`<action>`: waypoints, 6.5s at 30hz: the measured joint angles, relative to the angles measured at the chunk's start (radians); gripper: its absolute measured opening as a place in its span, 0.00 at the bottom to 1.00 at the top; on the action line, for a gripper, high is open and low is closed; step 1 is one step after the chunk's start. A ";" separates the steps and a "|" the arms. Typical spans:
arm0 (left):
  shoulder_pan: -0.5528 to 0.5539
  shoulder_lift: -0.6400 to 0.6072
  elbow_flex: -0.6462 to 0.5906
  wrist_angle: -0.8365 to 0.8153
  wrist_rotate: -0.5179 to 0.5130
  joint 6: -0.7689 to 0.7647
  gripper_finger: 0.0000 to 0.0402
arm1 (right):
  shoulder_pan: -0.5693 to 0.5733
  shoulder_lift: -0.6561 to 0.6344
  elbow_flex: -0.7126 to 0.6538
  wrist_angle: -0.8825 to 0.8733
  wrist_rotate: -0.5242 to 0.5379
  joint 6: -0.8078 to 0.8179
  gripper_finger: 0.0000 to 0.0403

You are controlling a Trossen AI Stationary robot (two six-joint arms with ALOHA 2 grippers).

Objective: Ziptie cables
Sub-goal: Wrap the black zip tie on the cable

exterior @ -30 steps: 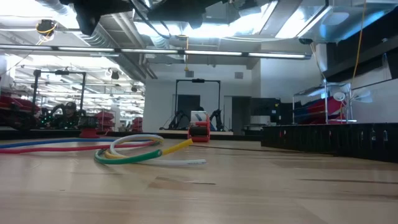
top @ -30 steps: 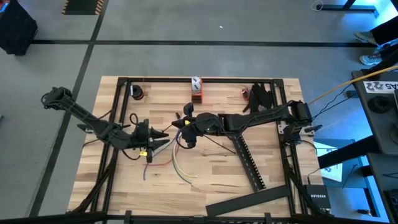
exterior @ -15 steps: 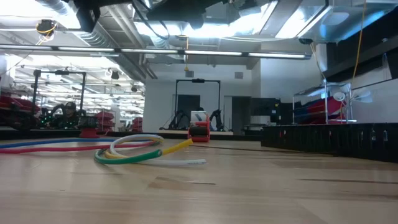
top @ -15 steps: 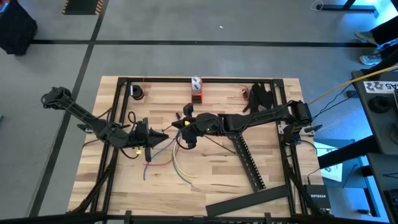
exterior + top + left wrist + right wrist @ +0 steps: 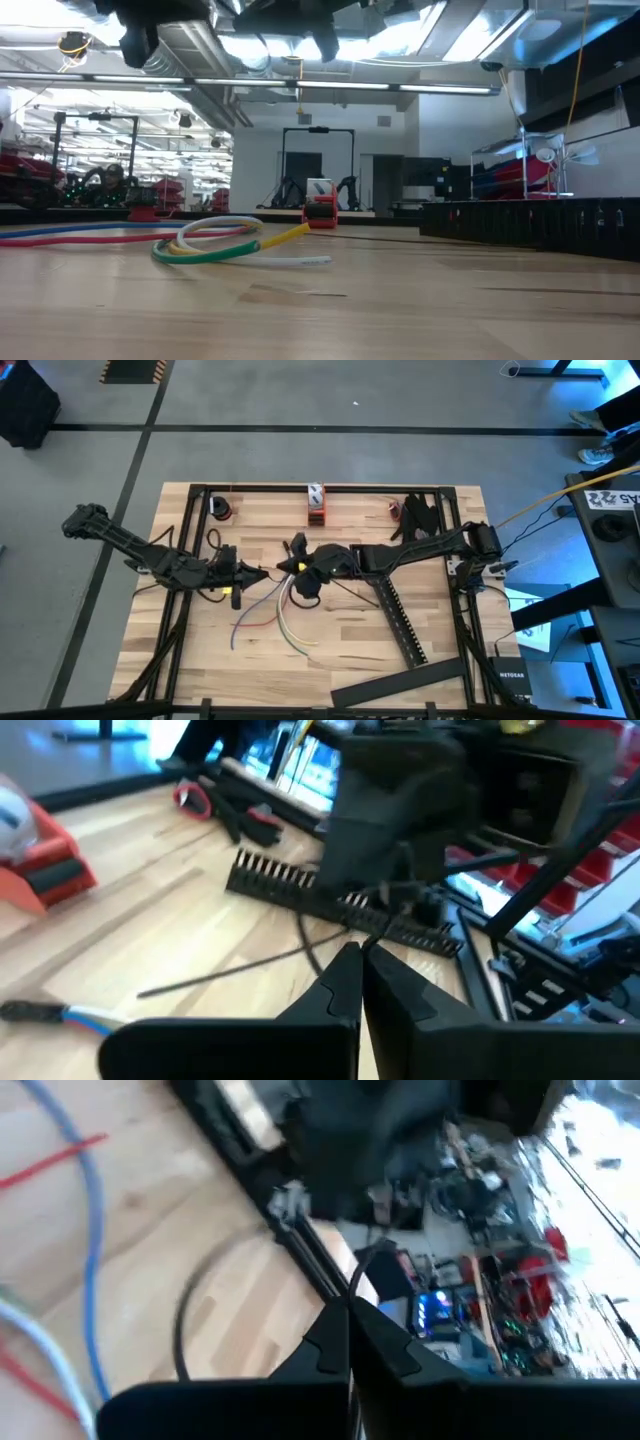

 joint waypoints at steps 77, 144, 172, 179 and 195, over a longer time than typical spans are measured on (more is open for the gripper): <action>0.066 0.002 0.000 0.095 0.187 0.008 0.00 | -0.155 0.106 0.045 0.327 -0.443 0.517 0.20; 0.066 0.021 -0.001 0.140 0.292 -0.170 0.00 | -0.103 0.064 0.118 0.125 -0.364 0.152 0.00; 0.066 0.017 -0.001 0.133 0.292 -0.187 0.00 | -0.103 0.064 0.117 0.104 -0.364 0.098 0.00; 0.065 -0.017 -0.001 0.095 0.261 -0.190 0.00 | -0.076 0.064 0.117 0.063 -0.359 0.044 0.00; 0.125 -0.026 -0.002 0.031 0.253 -0.178 0.00 | -0.040 0.078 0.118 0.002 -0.245 0.022 0.00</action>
